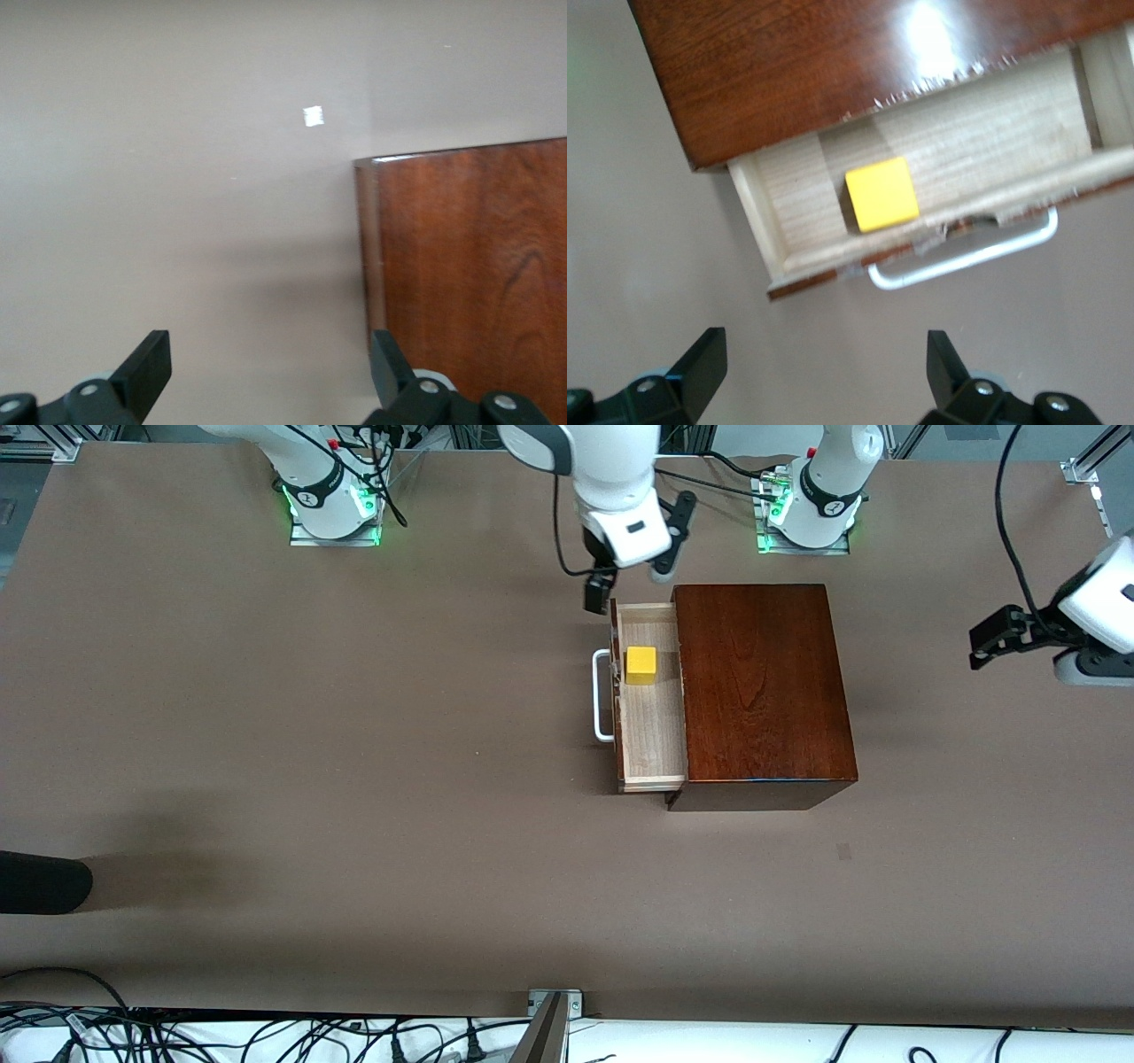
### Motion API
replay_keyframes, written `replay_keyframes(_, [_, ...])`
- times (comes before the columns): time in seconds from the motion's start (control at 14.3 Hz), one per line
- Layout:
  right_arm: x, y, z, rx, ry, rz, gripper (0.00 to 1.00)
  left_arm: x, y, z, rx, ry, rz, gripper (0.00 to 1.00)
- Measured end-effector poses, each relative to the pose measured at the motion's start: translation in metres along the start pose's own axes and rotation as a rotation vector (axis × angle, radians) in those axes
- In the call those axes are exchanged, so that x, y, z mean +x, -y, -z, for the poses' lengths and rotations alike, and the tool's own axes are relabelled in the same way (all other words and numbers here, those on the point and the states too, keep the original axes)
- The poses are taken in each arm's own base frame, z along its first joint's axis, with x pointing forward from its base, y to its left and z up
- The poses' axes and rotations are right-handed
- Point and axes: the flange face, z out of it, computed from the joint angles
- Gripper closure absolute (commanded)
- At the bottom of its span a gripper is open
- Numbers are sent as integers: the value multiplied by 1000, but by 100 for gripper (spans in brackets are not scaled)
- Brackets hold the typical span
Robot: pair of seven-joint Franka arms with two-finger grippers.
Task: Open drawer, take yellow block, close drawer
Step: 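Lower the right gripper into the drawer over the yellow cube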
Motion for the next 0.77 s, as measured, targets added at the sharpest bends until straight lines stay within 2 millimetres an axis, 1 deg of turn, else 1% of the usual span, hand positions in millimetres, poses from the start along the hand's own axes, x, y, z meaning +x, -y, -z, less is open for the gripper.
replay_keyframes(0.14, [18,17,-23,-45,4,66,0,-12,-11,-5,-26,-13,39,0])
replay_keyframes(0.28, [29,24,-43,-76,-1,112,0,-17,-11,-7,-30,-12,74,0])
replay_keyframes(0.42, [34,19,-53,-89,-8,150,0,-18,-9,-9,-30,-6,82,0])
replay_keyframes(0.49, [36,15,-53,-99,-9,170,0,-18,-9,-10,-30,-4,83,0])
replay_keyframes(0.63, [39,8,-56,-122,-8,225,0,-19,-11,-11,-30,-1,81,0])
replay_keyframes(0.77, [42,4,-65,-130,-9,271,0,-18,-16,-9,-30,-3,76,0])
